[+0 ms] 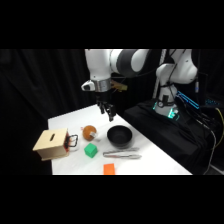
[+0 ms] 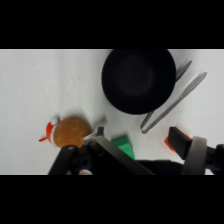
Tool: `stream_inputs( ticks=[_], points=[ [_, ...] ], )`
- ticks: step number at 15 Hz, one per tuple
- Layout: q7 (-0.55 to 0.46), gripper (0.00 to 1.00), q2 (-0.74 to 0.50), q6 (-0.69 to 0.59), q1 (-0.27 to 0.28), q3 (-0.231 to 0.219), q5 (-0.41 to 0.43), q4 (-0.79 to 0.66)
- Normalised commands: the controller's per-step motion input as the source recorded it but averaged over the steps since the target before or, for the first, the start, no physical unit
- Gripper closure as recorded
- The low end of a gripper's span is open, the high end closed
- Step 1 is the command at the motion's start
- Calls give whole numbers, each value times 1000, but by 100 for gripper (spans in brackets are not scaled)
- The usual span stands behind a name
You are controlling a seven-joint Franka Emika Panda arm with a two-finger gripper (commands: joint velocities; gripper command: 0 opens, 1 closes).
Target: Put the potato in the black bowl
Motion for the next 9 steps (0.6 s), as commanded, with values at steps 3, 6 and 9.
stream_inputs(
  ticks=[3,6,9],
  points=[
    [123,0,99,6,-32,-12,-21,166],
    [107,0,200,-13,-75,-46,30,371],
    [70,0,283,-3,-103,-62,71,447]
  ],
)
